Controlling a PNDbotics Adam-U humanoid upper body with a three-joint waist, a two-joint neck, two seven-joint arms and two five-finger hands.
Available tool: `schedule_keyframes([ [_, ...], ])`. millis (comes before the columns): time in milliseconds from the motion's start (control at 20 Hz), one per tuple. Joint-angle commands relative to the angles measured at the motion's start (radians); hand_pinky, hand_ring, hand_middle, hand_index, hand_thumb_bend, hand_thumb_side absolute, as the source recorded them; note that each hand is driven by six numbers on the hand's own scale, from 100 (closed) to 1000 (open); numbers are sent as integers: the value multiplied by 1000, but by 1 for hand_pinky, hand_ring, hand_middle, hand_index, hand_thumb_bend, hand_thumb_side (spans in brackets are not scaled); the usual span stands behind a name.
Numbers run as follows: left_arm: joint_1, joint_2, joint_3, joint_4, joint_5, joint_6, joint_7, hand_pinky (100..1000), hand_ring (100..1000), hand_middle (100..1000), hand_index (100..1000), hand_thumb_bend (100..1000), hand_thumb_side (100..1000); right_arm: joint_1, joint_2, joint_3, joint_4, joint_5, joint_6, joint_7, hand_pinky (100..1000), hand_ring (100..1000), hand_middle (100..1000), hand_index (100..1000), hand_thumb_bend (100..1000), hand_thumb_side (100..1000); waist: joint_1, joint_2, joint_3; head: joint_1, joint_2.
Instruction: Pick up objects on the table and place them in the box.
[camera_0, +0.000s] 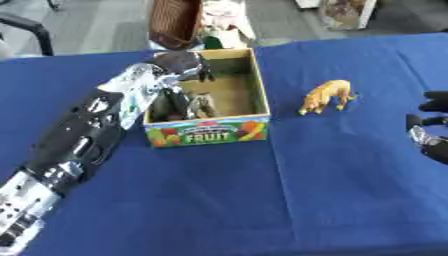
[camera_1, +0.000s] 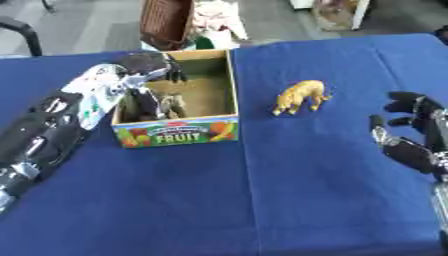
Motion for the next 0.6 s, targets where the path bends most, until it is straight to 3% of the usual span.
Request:
schedule_keyframes([
  [50, -16, 47, 15, -63, 29, -2, 5, 757, 742, 728, 805, 894, 300, -14, -10, -6, -11, -2, -1, 1, 619, 737, 590, 776, 260, 107, -5, -18, 3, -1, -11],
  [300, -8, 121, 63, -172, 97, 17, 41, 749, 725, 716, 806, 904, 325, -7, -17, -11, -9, 0, 0, -2, 619, 736, 590, 776, 260, 107, -3, -23, 12, -9, -7],
  [600, 54, 263, 160, -317, 171, 88, 82, 719, 678, 680, 791, 827, 196, 1, -27, -16, -7, 2, 0, -7, 619, 736, 590, 776, 261, 107, 3, -32, 32, -25, -3],
])
